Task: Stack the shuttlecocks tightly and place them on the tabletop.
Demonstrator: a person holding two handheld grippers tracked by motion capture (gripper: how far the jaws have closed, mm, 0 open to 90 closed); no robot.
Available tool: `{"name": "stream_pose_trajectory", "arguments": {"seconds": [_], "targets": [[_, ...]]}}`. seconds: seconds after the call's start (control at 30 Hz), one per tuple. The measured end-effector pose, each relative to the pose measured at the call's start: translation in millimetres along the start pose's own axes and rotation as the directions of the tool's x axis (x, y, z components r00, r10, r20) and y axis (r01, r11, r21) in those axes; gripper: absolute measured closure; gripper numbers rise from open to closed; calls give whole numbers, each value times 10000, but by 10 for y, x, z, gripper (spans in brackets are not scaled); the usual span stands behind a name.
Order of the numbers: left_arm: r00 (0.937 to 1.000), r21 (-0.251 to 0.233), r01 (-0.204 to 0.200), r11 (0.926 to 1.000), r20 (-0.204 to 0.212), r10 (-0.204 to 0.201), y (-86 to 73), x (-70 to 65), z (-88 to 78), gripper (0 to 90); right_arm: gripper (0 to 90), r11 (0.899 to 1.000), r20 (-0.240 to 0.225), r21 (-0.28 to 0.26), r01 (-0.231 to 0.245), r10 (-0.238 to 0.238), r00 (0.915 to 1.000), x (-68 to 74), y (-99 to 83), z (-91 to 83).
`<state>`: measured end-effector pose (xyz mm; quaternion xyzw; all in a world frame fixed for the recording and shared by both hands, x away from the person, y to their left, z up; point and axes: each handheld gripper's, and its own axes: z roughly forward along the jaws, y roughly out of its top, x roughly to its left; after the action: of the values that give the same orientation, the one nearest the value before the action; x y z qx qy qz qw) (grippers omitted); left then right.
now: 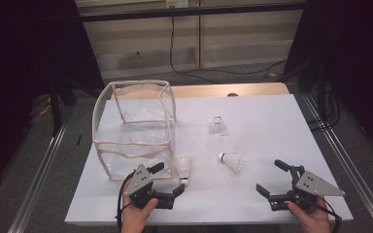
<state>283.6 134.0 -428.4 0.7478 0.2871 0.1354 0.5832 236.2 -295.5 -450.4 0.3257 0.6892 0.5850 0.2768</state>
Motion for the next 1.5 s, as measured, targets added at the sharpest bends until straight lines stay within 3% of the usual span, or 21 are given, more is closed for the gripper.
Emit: {"name": "stream_pose_trajectory", "arguments": {"seconds": [1.0,1.33,1.5], "targets": [[9998,502,74,9987,174,-83,64,-123,177,21,0,10000,-35,65,45,-45,10000,10,-2,5],[9992,1152,224,9931,-368,-182,78,-146,267,50,0,9999,-48,77,78,-77,10000,11,-2,2],[9983,1585,123,9873,-581,-31,73,-151,309,76,0,9999,-76,99,69,-68,9999,17,-1,4]]}}
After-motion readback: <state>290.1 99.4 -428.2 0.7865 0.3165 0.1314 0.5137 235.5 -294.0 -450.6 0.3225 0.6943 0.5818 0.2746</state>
